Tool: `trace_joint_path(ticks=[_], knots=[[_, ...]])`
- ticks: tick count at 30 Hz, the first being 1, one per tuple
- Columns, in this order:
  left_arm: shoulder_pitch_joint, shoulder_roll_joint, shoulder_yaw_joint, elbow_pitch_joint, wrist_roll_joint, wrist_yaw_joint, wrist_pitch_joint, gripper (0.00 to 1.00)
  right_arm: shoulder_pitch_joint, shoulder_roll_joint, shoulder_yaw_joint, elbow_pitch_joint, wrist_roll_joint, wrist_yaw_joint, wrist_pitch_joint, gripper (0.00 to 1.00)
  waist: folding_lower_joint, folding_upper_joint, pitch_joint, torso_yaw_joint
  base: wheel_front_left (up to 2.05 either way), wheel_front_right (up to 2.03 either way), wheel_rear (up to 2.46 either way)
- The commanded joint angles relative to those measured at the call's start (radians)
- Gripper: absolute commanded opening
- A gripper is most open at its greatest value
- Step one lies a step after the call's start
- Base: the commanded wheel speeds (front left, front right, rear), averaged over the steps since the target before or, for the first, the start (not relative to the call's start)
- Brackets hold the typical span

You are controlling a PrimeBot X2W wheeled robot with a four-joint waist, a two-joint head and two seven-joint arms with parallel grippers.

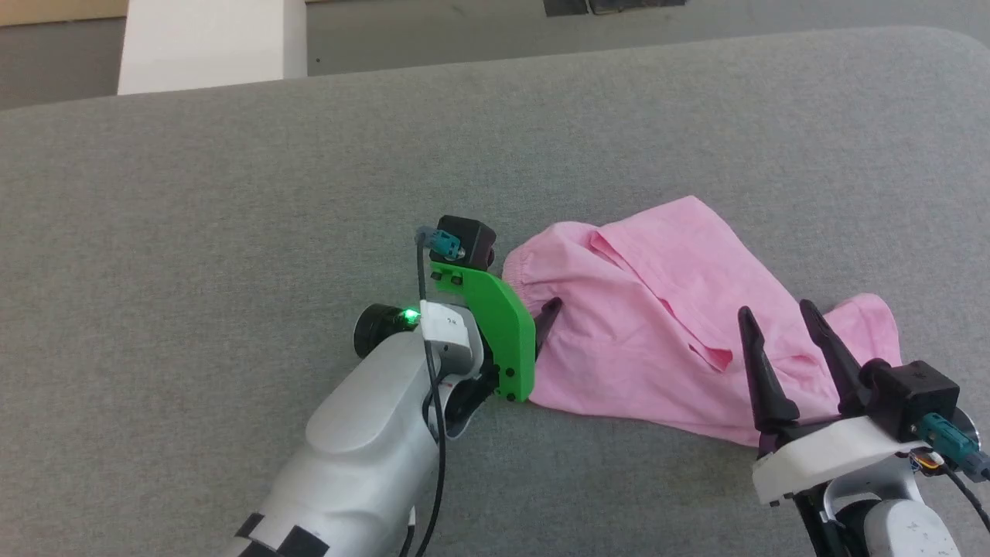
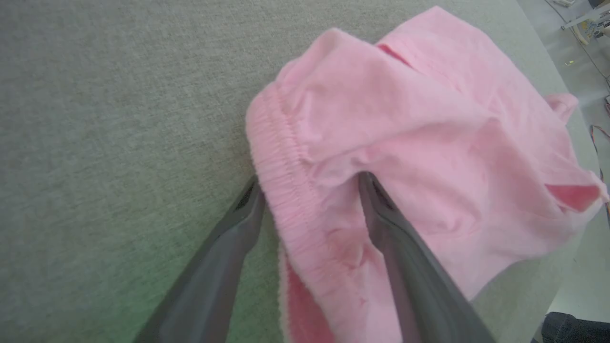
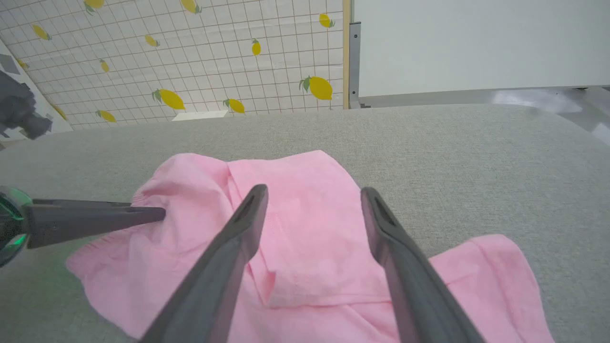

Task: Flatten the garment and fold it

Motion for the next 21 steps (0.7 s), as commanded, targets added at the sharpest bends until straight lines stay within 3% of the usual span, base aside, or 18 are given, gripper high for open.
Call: trace_joint_path(ticks=[1,3,11,21], knots=[[-0.023,0.001,-0.006,0.005,-0.012,-0.007,-0.002,0.92,-0.019,0.0,0.001,0.005,0.01,-0.001,-0.011,1.0,0.0,-0.0001,0.011,-0.008,0.0,0.0,0.0],[-0.033,0.001,-0.013,0.005,-0.015,-0.014,-0.032,0.0,-0.022,0.0,0.0,0.009,0.012,-0.001,-0.015,1.0,0.0,-0.0001,0.013,-0.006,0.0,0.0,0.0],[-0.006,0.022,0.035,-0.013,-0.005,0.005,-0.216,0.0,-0.02,0.0,-0.012,0.011,0.01,-0.001,-0.018,1.0,0.0,-0.0001,-0.018,0.033,0.0,0.0,0.0],[0.178,0.216,0.163,-0.22,-0.025,0.143,-0.283,0.0,-0.01,0.0,-0.013,-0.027,-0.015,-0.001,0.004,1.0,0.0,-0.0001,-0.047,0.135,0.0,0.0,0.0]])
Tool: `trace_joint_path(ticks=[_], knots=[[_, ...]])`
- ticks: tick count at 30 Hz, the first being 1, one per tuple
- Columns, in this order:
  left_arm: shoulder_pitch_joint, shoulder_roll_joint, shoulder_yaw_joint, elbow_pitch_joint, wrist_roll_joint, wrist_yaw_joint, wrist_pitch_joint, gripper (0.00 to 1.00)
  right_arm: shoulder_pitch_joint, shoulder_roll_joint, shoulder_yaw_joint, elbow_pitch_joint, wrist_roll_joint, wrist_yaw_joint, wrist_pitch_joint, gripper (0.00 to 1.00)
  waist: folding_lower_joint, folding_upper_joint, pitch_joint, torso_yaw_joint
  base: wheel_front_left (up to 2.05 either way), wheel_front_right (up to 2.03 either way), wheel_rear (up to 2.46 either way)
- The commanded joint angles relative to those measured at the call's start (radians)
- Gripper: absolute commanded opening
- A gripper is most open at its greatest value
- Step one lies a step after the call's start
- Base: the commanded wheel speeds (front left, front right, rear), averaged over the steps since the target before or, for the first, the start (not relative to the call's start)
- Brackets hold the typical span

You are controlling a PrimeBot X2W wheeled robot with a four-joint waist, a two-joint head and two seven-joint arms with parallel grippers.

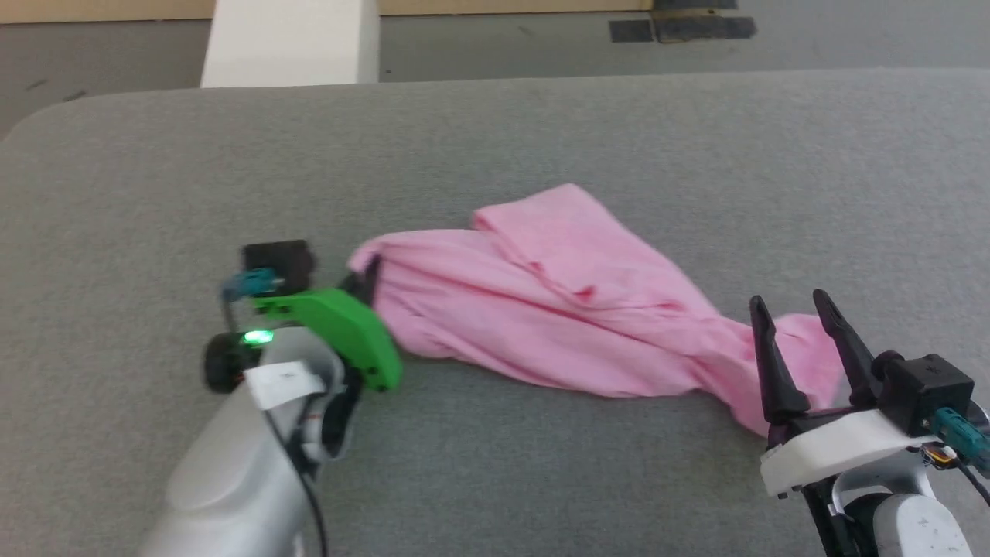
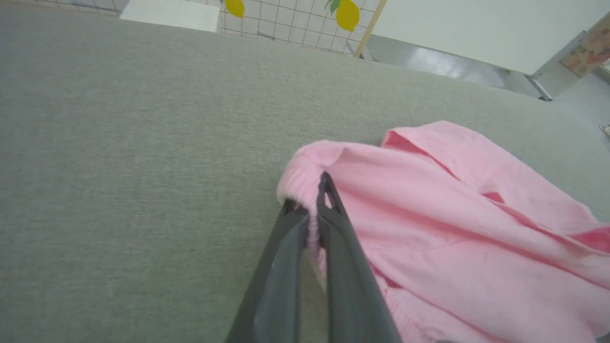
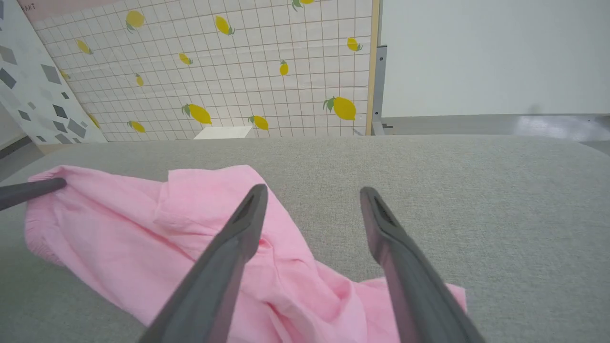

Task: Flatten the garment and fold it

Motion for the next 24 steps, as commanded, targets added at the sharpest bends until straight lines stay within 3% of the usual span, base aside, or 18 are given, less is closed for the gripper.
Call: trace_joint_path(ticks=[1,5,7,16,23,24], knots=[[0.019,0.028,0.022,-0.026,-0.017,0.021,-0.006,0.0,-0.006,0.0,0.011,-0.009,-0.011,-0.001,0.007,1.0,0.0,0.0,-0.009,0.043,0.0,0.0,0.0],[0.046,0.063,0.062,-0.065,-0.038,0.049,-0.001,0.0,-0.03,0.0,0.066,-0.016,-0.046,-0.001,0.03,1.0,0.0,0.0,0.001,0.068,0.0,0.0,0.0],[0.053,0.06,0.071,-0.064,-0.051,0.053,0.0,1.0,-0.057,-0.007,0.112,-0.011,-0.071,-0.001,0.043,1.0,0.0,0.0,0.006,0.073,0.0,0.0,0.0],[0.112,0.017,0.095,-0.062,-0.063,0.041,-0.133,1.0,-0.235,-0.159,0.419,0.102,-0.087,-0.001,0.163,1.0,0.0,0.0,0.021,0.126,0.0,0.0,0.0],[0.175,0.002,0.129,-0.098,-0.038,0.018,-0.283,1.0,-0.366,-0.209,0.543,0.211,-0.038,-0.001,0.234,1.0,0.0,0.0,0.024,0.187,0.0,0.0,0.0],[0.183,-0.002,0.138,-0.107,-0.031,0.019,-0.292,1.0,-0.381,-0.21,0.547,0.228,-0.031,-0.001,0.239,0.89,0.0,0.0,0.025,0.196,0.0,0.0,0.0]])
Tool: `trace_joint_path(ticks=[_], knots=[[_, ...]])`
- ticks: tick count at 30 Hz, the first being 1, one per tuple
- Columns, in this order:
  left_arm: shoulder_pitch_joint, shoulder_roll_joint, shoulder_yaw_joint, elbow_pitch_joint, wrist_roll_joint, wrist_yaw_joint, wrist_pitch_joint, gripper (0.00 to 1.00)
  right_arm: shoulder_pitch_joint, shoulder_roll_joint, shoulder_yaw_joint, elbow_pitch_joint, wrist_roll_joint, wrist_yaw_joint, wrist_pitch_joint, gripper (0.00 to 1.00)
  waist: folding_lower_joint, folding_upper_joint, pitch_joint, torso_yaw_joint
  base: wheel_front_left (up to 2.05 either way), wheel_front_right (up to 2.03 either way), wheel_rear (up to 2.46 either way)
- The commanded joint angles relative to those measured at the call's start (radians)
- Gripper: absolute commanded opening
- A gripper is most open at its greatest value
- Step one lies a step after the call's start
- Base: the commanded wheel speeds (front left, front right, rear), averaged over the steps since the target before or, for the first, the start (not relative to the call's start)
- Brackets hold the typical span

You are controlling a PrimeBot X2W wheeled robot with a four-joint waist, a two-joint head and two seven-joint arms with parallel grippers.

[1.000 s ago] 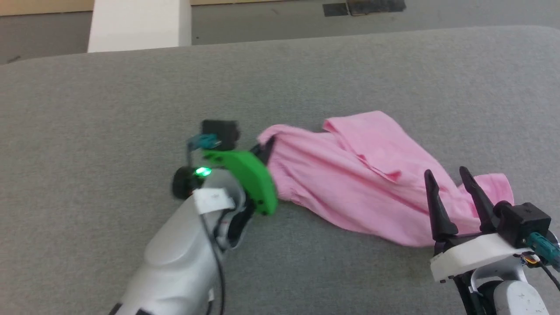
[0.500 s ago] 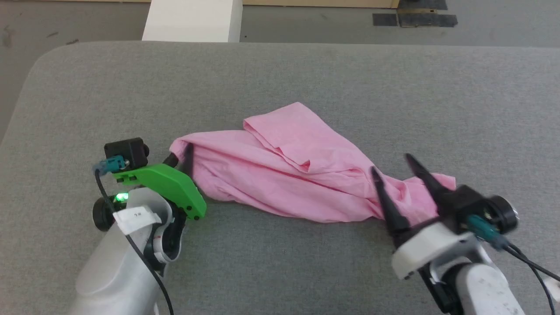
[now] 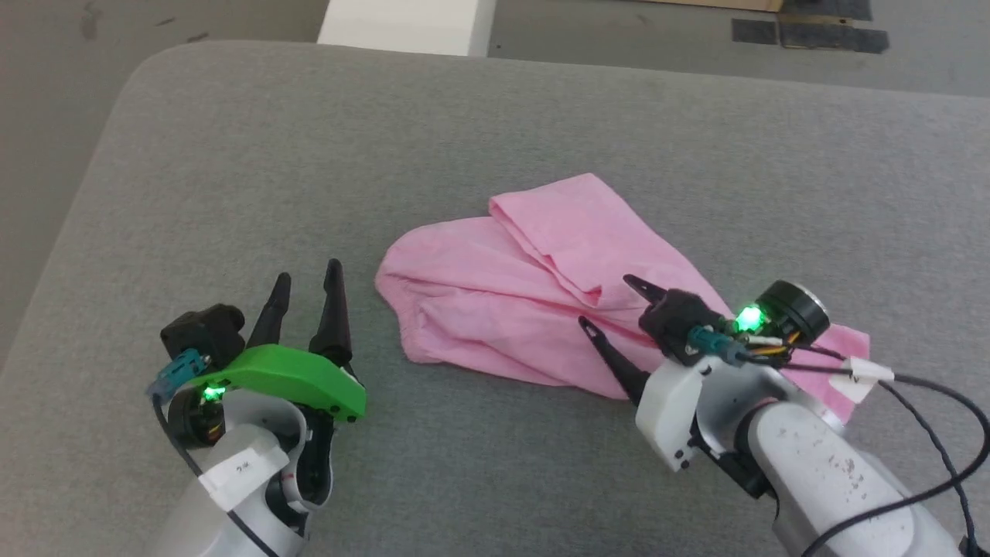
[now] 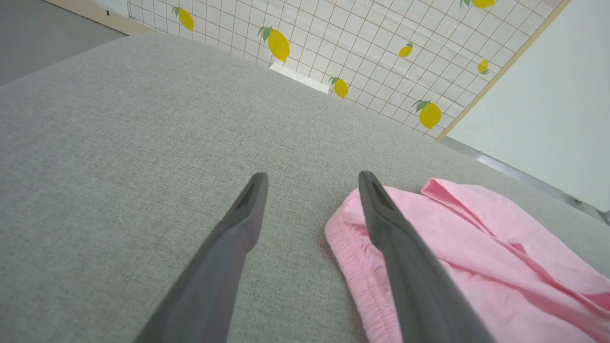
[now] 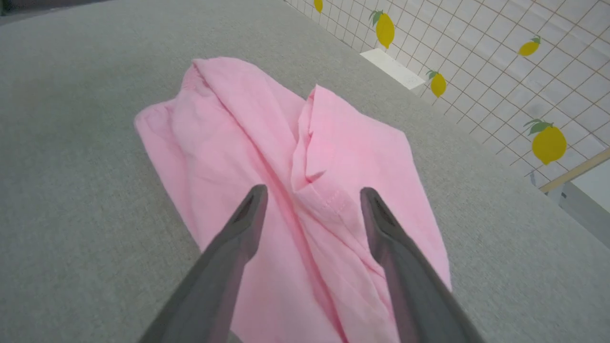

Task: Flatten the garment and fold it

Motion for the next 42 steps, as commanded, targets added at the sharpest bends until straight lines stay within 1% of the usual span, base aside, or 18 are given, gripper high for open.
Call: trace_joint_path(ticks=[1,2,3,4,9,11,14,16,21,23,26,29,31,34,35,36,39,42], knots=[[0.02,-0.006,0.01,-0.012,0.012,-0.003,-0.012,1.0,-0.025,0.0,-0.002,0.019,0.012,-0.001,0.007,0.47,0.0,0.0,0.003,0.029,0.0,0.0,0.0],[0.027,-0.011,0.017,-0.019,0.018,-0.004,-0.016,1.0,-0.038,-0.001,0.003,0.038,0.015,-0.001,0.017,0.33,0.0,0.0,0.003,0.037,0.0,0.0,0.0],[0.032,-0.014,0.02,-0.023,0.023,-0.006,-0.018,1.0,-0.048,-0.001,0.006,0.049,0.019,-0.001,0.021,0.14,0.0,0.0,0.004,0.042,0.0,0.0,0.0],[0.036,-0.018,0.022,-0.026,0.029,-0.01,-0.02,1.0,-0.059,0.001,0.005,0.061,0.026,-0.001,0.02,0.0,0.0,0.0,0.005,0.049,0.0,0.0,0.0],[0.042,-0.035,0.036,-0.029,0.044,-0.019,-0.024,1.0,-0.11,0.008,-0.025,0.106,0.056,-0.001,0.029,0.0,0.0,0.0,0.013,0.059,0.0,0.0,0.0],[0.042,-0.042,0.042,-0.029,0.048,-0.023,-0.024,1.0,-0.134,0.013,-0.074,0.122,0.069,-0.001,0.026,0.0,0.0,0.0,0.019,0.059,0.0,0.0,0.0],[0.038,-0.053,0.048,-0.027,0.054,-0.03,-0.025,1.0,-0.171,0.019,-0.207,0.157,0.072,-0.001,0.022,0.0,0.0,0.0,0.029,0.058,0.0,0.0,0.0],[0.034,-0.061,0.049,-0.024,0.057,-0.037,-0.025,1.0,-0.194,0.006,-0.29,0.187,0.044,-0.001,0.02,0.0,0.0,0.0,0.033,0.06,0.0,0.0,0.0],[0.025,-0.074,0.058,-0.02,0.072,-0.05,-0.025,1.0,-0.201,0.007,-0.437,0.206,0.037,-0.001,0.003,0.0,0.0,0.0,0.037,0.066,0.0,0.0,0.0],[0.025,-0.08,0.063,-0.019,0.077,-0.054,-0.025,1.0,-0.182,0.003,-0.531,0.223,0.015,-0.001,0.006,0.0,0.0,0.0,0.037,0.068,0.0,0.0,0.0],[0.026,-0.087,0.067,-0.013,0.083,-0.06,-0.025,1.0,-0.133,0.002,-0.711,0.257,-0.051,-0.001,0.03,0.0,0.0,0.0,0.031,0.07,0.0,0.0,0.0],[0.029,-0.088,0.069,-0.008,0.087,-0.065,-0.025,1.0,-0.081,0.024,-0.862,0.264,-0.116,-0.001,0.053,0.0,0.0,0.0,0.027,0.067,0.0,0.0,0.0],[0.031,-0.087,0.068,-0.006,0.088,-0.068,-0.025,1.0,-0.051,0.04,-0.937,0.259,-0.157,-0.001,0.07,0.0,0.0,0.0,0.025,0.062,0.0,0.0,0.0],[0.033,-0.084,0.069,-0.003,0.088,-0.072,-0.025,1.0,-0.028,0.066,-1.0,0.251,-0.189,-0.001,0.085,0.0,0.0,0.0,0.024,0.052,0.0,0.0,0.0],[0.033,-0.083,0.069,-0.003,0.088,-0.071,-0.025,1.0,-0.022,0.075,-1.007,0.243,-0.197,-0.001,0.086,0.44,0.0,0.0,0.023,0.048,0.0,0.0,0.0],[0.033,-0.083,0.069,-0.003,0.089,-0.071,-0.025,1.0,-0.017,0.081,-1.011,0.238,-0.202,-0.001,0.087,1.0,0.0,0.0,0.023,0.045,0.0,0.0,0.0],[0.03,-0.082,0.066,-0.001,0.089,-0.072,-0.025,1.0,-0.013,0.1,-1.022,0.218,-0.205,-0.001,0.08,1.0,0.0,0.0,0.018,0.036,0.0,0.0,0.0],[0.028,-0.083,0.058,0.003,0.09,-0.079,-0.025,1.0,-0.002,0.116,-0.983,0.175,-0.173,-0.001,0.01,1.0,0.0,0.0,0.002,0.036,0.0,0.0,0.0]])
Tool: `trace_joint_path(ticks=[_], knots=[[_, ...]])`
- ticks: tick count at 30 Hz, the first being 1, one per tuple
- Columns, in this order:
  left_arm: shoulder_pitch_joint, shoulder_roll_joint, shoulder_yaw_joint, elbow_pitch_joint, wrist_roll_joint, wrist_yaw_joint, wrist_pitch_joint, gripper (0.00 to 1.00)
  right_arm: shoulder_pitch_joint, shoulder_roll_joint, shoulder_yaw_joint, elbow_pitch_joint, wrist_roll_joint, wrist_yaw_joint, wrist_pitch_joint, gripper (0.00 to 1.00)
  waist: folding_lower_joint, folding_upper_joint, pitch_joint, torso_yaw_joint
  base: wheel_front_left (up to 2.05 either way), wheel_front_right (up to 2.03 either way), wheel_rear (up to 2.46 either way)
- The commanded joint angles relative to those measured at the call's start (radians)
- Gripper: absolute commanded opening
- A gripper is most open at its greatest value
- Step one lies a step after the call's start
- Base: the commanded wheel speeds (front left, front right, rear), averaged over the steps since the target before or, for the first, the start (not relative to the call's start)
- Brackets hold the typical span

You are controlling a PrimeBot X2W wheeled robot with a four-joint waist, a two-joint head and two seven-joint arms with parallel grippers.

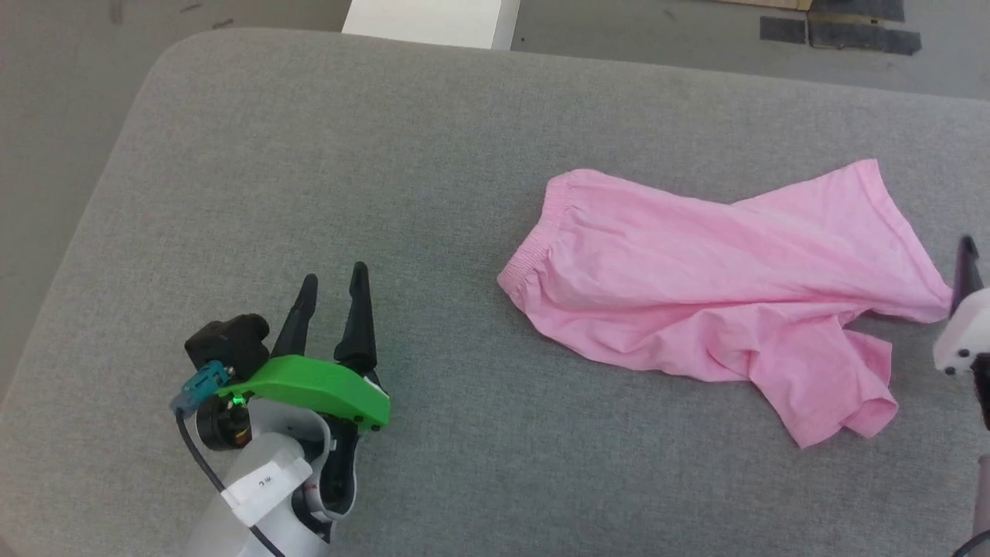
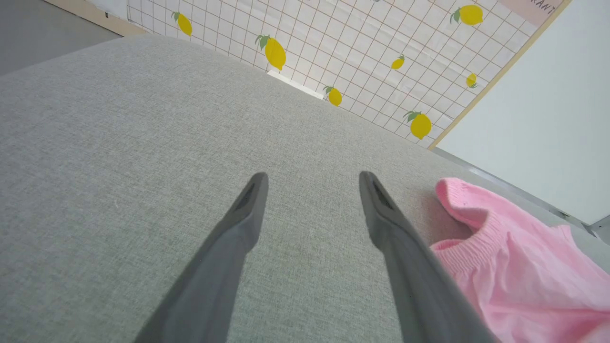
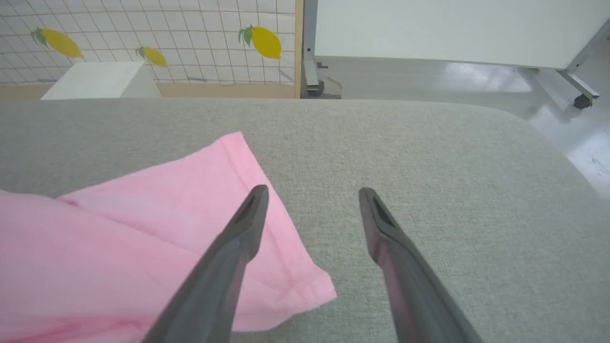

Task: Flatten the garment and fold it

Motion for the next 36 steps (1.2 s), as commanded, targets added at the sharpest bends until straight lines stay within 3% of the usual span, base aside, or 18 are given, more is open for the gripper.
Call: trace_joint_path(ticks=[1,6,11,20,25,30,31,32,33,34,36], knots=[[0.0,0.002,-0.003,0.003,0.012,-0.009,-0.004,1.0,0.025,0.013,0.036,-0.03,0.035,-0.001,-0.044,1.0,-0.0001,0.0,-0.014,0.0,0.0,0.0,0.0],[0.016,0.009,0.001,0.002,0.009,-0.005,-0.003,1.0,0.126,0.027,0.202,-0.132,0.148,-0.001,-0.103,1.0,-0.0001,0.0,-0.037,-0.014,0.0,0.0,0.0],[0.035,0.016,0.006,-0.014,0.007,0.002,-0.003,1.0,0.231,0.018,0.338,-0.213,0.206,-0.001,-0.011,1.0,-0.0001,0.0,-0.046,-0.032,0.0,0.0,0.0],[0.018,0.011,-0.007,-0.038,0.01,0.004,0.0,1.0,0.167,0.04,0.257,-0.213,0.178,-0.001,0.207,1.0,-0.0001,0.0,-0.014,-0.022,0.0,0.0,0.0],[0.007,0.006,-0.013,-0.037,0.009,-0.002,0.001,1.0,0.067,0.004,0.255,-0.133,0.142,-0.001,0.327,1.0,-0.0001,0.0,0.011,-0.002,0.0,0.0,0.0],[-0.008,-0.001,-0.018,-0.037,0.009,-0.006,0.001,1.0,-0.009,-0.077,0.355,-0.033,0.143,-0.001,0.474,1.0,-0.0001,0.0,0.047,0.026,0.0,0.0,0.0],[-0.013,-0.003,-0.019,-0.036,0.01,-0.007,0.001,1.0,-0.026,-0.096,0.377,-0.011,0.154,-0.001,0.506,0.87,-0.0001,0.0,0.057,0.032,0.0,0.0,0.0],[-0.017,-0.005,-0.02,-0.036,0.01,-0.008,0.0,1.0,-0.043,-0.111,0.396,0.006,0.164,-0.001,0.531,0.39,-0.0001,0.0,0.066,0.038,0.0,0.0,0.0],[-0.021,-0.008,-0.021,-0.036,0.01,-0.01,0.0,1.0,-0.056,-0.125,0.413,0.017,0.169,-0.001,0.55,0.29,-0.0001,0.0,0.074,0.044,0.0,0.0,0.0],[-0.026,-0.011,-0.022,-0.035,0.011,-0.011,0.0,1.0,-0.074,-0.14,0.432,0.027,0.175,-0.001,0.565,0.0,-0.0001,0.0,0.082,0.051,0.0,0.0,0.0],[-0.034,-0.017,-0.024,-0.034,0.012,-0.014,-0.001,1.0,-0.109,-0.165,0.462,0.038,0.184,-0.001,0.576,0.0,-0.0001,0.0,0.099,0.062,0.0,0.0,0.0]])
